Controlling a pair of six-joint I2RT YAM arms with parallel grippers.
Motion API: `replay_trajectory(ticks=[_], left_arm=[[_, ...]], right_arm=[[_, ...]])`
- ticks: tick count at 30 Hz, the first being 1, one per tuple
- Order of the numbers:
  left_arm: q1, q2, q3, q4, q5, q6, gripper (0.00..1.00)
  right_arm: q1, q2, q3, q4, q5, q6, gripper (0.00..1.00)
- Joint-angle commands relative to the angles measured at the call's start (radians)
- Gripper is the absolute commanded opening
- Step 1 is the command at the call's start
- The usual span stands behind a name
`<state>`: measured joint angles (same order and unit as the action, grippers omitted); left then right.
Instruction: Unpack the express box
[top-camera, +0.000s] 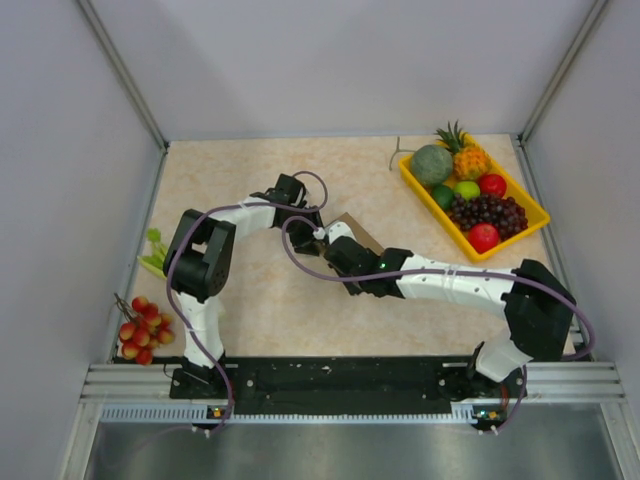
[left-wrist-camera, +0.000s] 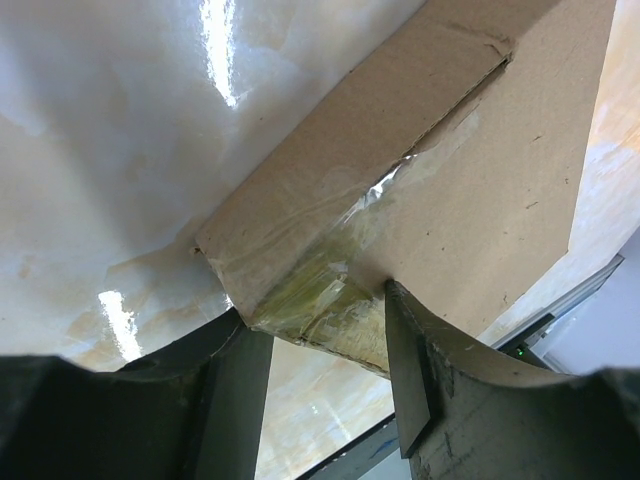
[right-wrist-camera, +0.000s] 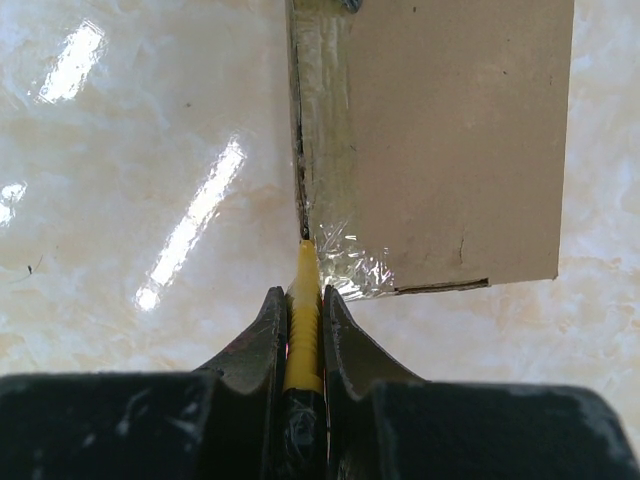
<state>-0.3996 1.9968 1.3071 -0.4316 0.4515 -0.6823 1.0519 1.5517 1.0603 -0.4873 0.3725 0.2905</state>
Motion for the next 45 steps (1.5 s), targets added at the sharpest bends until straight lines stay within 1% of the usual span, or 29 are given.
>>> replay_trajectory(ticks=[1,4,7,13,17,21,24,31,35,38,39,41,42,44,45], left_arm=[[0.010,0.068,-0.002,-0.004,-0.212,0.087,0.51],[0.010,0.071,0.001,0.001,-0.214,0.107,0.51],[0.010,0.074,0.003,0.002,-0.215,0.122,0.51],[0.010,0.079,0.003,0.008,-0.208,0.127,0.50],[0.010,0.082,0.003,0.010,-0.201,0.127,0.50],[0.010,0.086,0.003,0.011,-0.195,0.128,0.50],[0.010,0.085,0.001,0.011,-0.198,0.128,0.50],[0.010,0.065,-0.005,0.013,-0.209,0.136,0.53],[0.010,0.053,-0.014,0.028,-0.183,0.135,0.57],[0.010,0.020,-0.025,0.054,-0.128,0.132,0.64],[0.010,0.010,-0.026,0.062,-0.108,0.127,0.69],[0.011,-0.032,-0.034,0.074,-0.057,0.122,0.74],[0.011,-0.049,-0.037,0.092,-0.042,0.118,0.78],[0.013,-0.101,-0.048,0.105,-0.013,0.112,0.82],[0.015,-0.116,-0.052,0.111,-0.011,0.110,0.83]], right_arm=[[0.016,-0.070,0.012,-0.102,0.011,-0.017,0.00],[0.016,-0.097,0.036,-0.125,0.008,-0.033,0.00],[0.016,-0.087,0.029,-0.131,0.003,-0.037,0.00],[0.016,-0.035,-0.034,-0.119,-0.043,-0.007,0.00],[0.016,-0.019,-0.083,-0.096,-0.041,0.010,0.00],[0.016,-0.011,-0.099,-0.088,-0.032,0.030,0.00],[0.014,-0.062,-0.073,-0.105,-0.015,0.038,0.00],[0.016,-0.223,0.065,-0.132,0.060,0.055,0.00],[0.011,-0.277,0.089,-0.131,0.112,0.075,0.00],[-0.015,-0.300,0.084,-0.131,0.144,0.104,0.00],[-0.047,-0.298,0.079,-0.129,0.144,0.120,0.00],[-0.085,-0.295,0.061,-0.120,0.144,0.145,0.00],[-0.130,-0.294,0.052,-0.106,0.138,0.150,0.00],[-0.174,-0.289,0.023,-0.080,0.120,0.159,0.00],[-0.225,-0.285,0.014,-0.048,0.108,0.157,0.00]])
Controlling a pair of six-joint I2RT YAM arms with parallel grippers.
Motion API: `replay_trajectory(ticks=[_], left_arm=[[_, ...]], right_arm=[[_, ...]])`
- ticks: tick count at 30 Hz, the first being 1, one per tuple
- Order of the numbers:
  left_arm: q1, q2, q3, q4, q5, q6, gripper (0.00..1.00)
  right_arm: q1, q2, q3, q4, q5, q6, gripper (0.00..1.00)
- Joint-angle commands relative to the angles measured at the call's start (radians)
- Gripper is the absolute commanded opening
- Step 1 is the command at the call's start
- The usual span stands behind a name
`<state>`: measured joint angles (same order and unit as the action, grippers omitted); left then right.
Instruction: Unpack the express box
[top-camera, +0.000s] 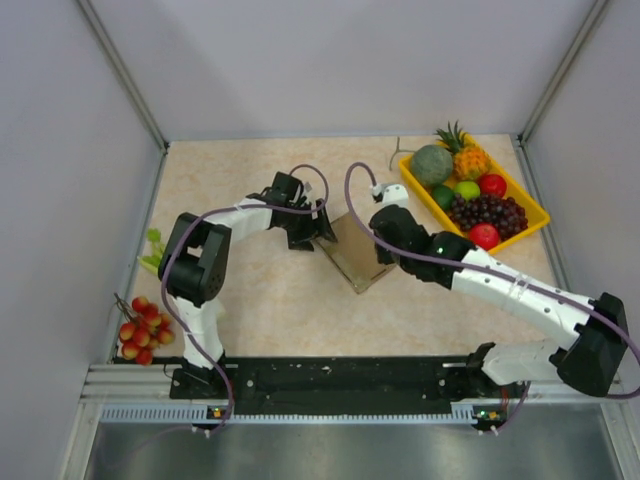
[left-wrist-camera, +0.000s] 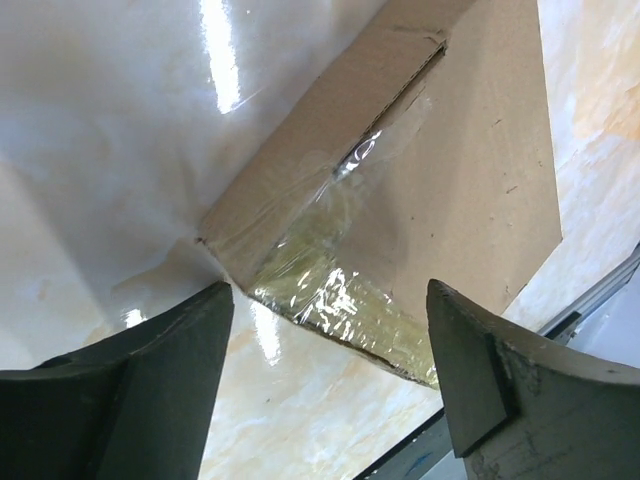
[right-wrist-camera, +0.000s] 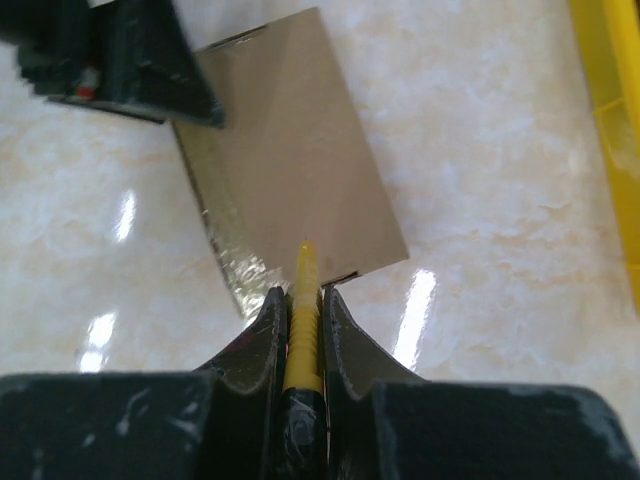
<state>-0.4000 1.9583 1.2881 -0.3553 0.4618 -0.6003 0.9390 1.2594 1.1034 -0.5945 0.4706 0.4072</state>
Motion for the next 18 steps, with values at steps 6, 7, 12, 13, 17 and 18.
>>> replay_trajectory(ticks=[6,7,12,13,17,18], left_arm=[[0.020,-0.179,-0.096,0.027,-0.038,-0.009,0.84],[0.020,-0.190,-0.130,0.036,-0.038,-0.015,0.83],[0.020,-0.239,-0.234,0.105,0.004,-0.072,0.81],[0.020,-0.243,-0.260,0.120,0.011,-0.079,0.80],[0.021,-0.253,-0.300,0.168,0.047,-0.110,0.79],[0.020,-0.253,-0.306,0.176,0.061,-0.111,0.79]], right_arm=[[-0.293,0.136,-0.027,0.113,-0.073,0.010,0.00],[-0.319,0.158,-0.020,0.116,-0.079,-0.002,0.00],[-0.336,0.258,0.015,0.134,-0.130,-0.070,0.00],[-0.335,0.268,0.016,0.134,-0.135,-0.076,0.00],[-0.335,0.282,0.012,0.134,-0.170,-0.074,0.00],[-0.335,0.276,0.004,0.133,-0.188,-0.073,0.00]])
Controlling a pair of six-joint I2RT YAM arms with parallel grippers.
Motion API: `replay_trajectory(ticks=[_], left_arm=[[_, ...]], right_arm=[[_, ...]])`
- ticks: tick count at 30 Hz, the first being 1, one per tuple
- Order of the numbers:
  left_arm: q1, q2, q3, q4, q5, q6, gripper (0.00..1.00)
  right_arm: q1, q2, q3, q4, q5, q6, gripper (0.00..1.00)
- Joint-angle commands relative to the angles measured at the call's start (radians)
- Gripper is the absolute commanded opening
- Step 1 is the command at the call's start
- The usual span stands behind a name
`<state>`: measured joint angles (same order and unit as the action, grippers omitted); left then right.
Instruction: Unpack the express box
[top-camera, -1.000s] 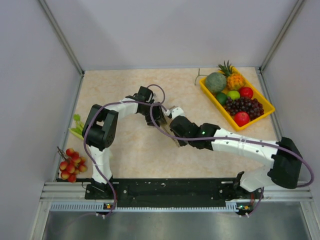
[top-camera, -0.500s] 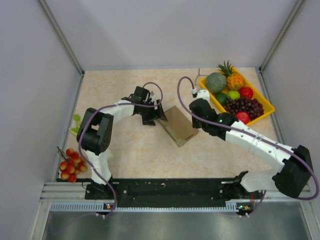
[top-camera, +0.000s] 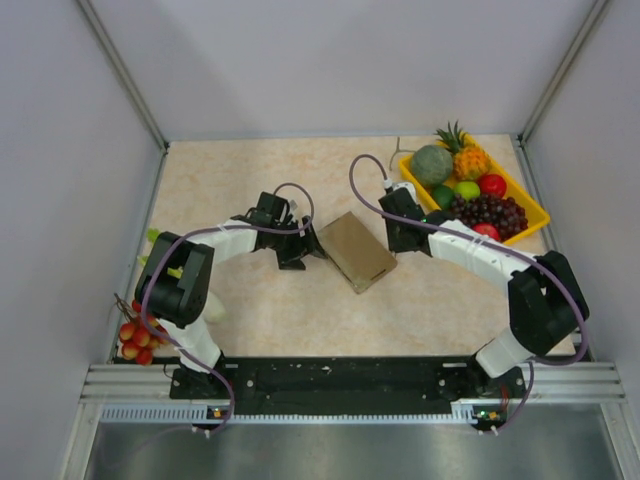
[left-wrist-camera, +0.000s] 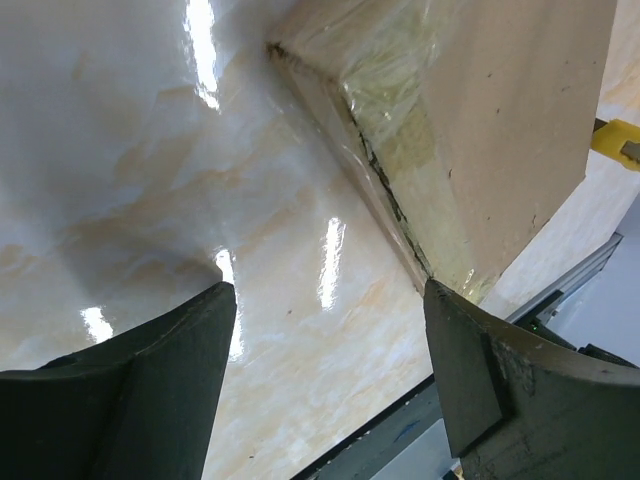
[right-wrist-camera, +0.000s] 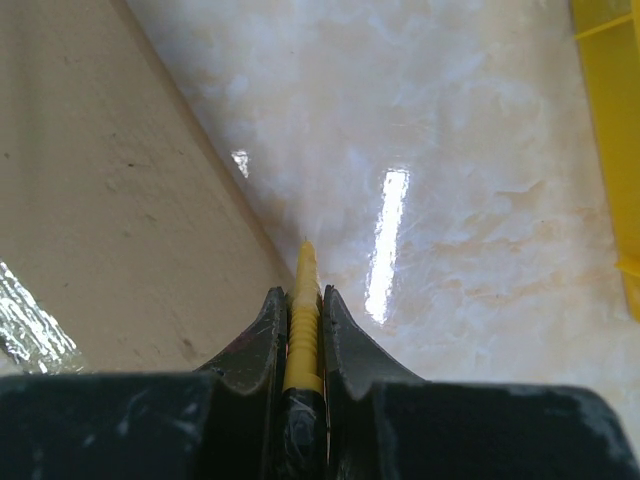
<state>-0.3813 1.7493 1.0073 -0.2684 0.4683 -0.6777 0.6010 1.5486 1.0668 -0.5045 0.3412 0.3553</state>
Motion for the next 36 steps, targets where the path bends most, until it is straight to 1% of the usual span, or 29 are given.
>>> replay_trajectory(ticks=[1,9,12,14,16,17,19,21,23,25,26,27,29,31,33,36], left_arm=[[0.001,-0.042,-0.029,0.092,0.059,-0.037,0.79],[0.001,-0.005,0.007,0.087,0.064,-0.042,0.74],[0.002,-0.008,0.049,0.055,0.006,-0.043,0.72],[0.004,-0.039,0.053,0.025,-0.061,-0.049,0.70],[0.005,-0.068,0.042,0.000,-0.109,-0.048,0.68],[0.005,-0.103,0.034,-0.003,-0.155,-0.045,0.67],[0.005,-0.144,0.001,-0.020,-0.192,-0.037,0.65],[0.005,-0.210,-0.041,-0.034,-0.247,-0.030,0.64],[0.005,-0.278,-0.068,-0.055,-0.276,-0.017,0.62],[0.004,-0.321,-0.110,-0.068,-0.295,-0.005,0.62],[0.004,-0.361,-0.124,-0.074,-0.296,-0.006,0.62],[0.004,-0.379,-0.148,-0.074,-0.280,-0.010,0.63],[-0.007,-0.419,-0.150,-0.109,-0.276,-0.023,0.63],[-0.019,-0.441,-0.150,-0.127,-0.269,-0.042,0.63],[-0.050,-0.464,-0.159,-0.146,-0.257,-0.049,0.63],[-0.108,-0.473,-0.174,-0.199,-0.299,-0.057,0.63]], right_arm=[[0.002,-0.018,0.041,0.041,-0.070,-0.019,0.00],[0.022,-0.097,-0.008,0.027,-0.254,0.057,0.00],[0.055,-0.116,-0.018,0.027,-0.307,0.092,0.00],[0.081,-0.105,-0.011,0.034,-0.338,0.109,0.00],[0.124,-0.085,-0.004,0.055,-0.365,0.113,0.00],[0.134,-0.061,0.005,0.067,-0.386,0.111,0.00],[0.169,-0.027,0.024,0.096,-0.396,0.108,0.00],[0.197,0.005,0.061,0.101,-0.346,0.099,0.00],[0.220,0.010,0.097,0.083,-0.230,0.097,0.00],[0.217,-0.028,0.108,0.066,-0.173,0.112,0.00],[0.218,-0.047,0.133,0.023,-0.103,0.117,0.00],[0.223,-0.088,0.145,0.008,-0.067,0.117,0.00],[0.211,-0.125,0.185,-0.014,0.019,0.100,0.00],[0.192,-0.142,0.214,-0.003,0.045,0.091,0.00],[0.140,-0.113,0.257,0.047,0.039,0.077,0.00],[0.089,0.005,0.340,0.107,0.027,0.019,0.00]])
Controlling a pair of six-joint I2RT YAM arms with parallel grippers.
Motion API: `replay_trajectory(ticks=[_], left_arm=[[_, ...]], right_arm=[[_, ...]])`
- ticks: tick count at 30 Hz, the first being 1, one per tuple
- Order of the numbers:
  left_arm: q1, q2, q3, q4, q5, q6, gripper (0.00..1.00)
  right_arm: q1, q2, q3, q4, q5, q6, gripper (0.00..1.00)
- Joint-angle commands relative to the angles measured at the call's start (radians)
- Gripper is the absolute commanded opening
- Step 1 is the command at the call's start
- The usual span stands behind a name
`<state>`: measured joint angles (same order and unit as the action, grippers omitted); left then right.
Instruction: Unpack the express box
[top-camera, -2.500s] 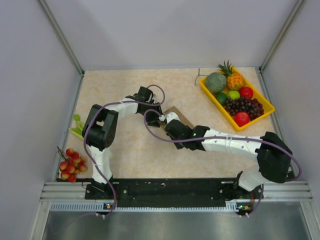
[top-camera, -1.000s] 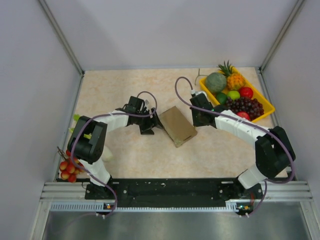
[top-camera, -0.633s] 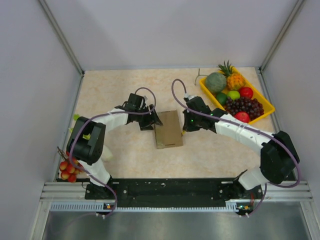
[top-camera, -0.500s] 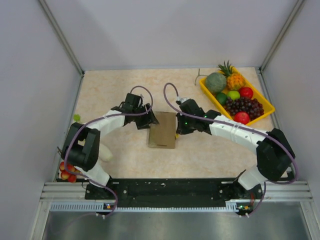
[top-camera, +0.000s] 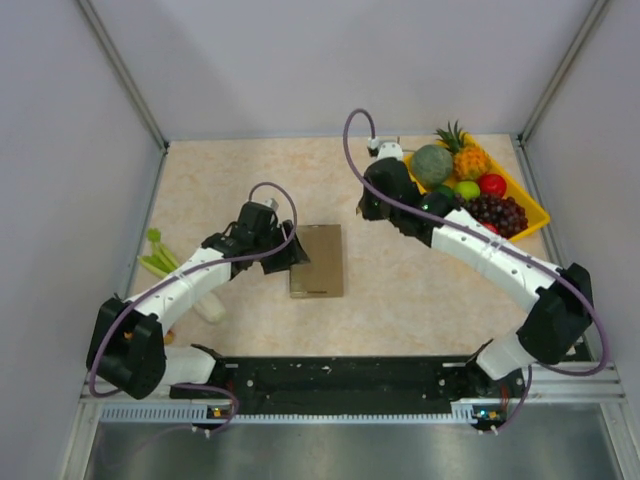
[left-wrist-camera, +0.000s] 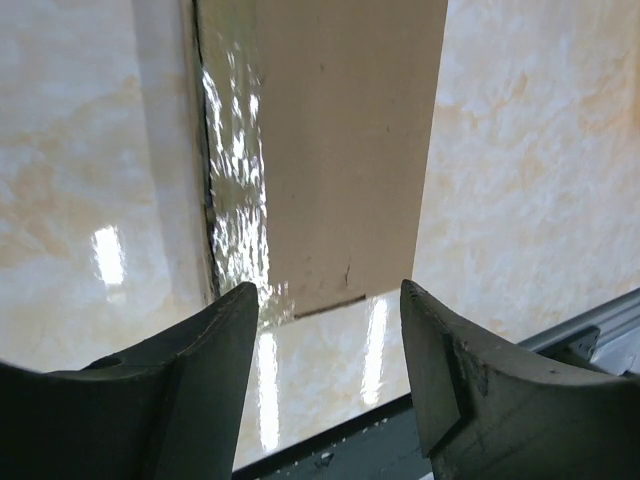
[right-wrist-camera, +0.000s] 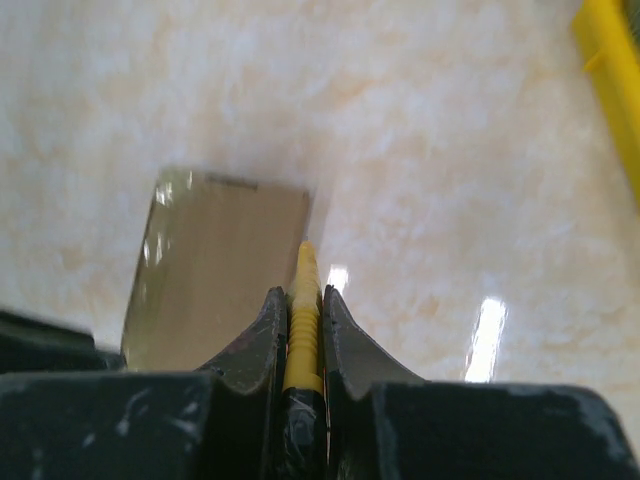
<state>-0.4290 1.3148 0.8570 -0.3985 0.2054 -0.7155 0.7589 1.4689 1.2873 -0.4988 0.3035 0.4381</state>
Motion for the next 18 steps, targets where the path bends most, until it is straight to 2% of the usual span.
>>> replay_trajectory(ticks=[1,4,10,14,18], left_arm=[[-0.073,-0.038,-0.029,-0.082,-0.063,-0.019,0.62],[-0.103,-0.046,-0.059,-0.128,-0.087,-0.030,0.56],[-0.111,-0.106,-0.145,-0.111,-0.066,-0.036,0.52],[-0.117,-0.051,-0.170,-0.040,-0.015,-0.015,0.52],[-0.134,0.052,-0.148,0.006,0.022,0.005,0.51]], right_arm=[[-0.073,0.162,0.182,0.105,0.078,-0.105,0.00],[-0.084,0.281,0.285,0.117,0.106,-0.151,0.00],[-0.130,0.424,0.400,0.140,-0.001,-0.151,0.00],[-0.179,0.479,0.426,0.138,-0.134,-0.075,0.00],[-0.191,0.513,0.440,0.137,-0.165,-0.067,0.00]])
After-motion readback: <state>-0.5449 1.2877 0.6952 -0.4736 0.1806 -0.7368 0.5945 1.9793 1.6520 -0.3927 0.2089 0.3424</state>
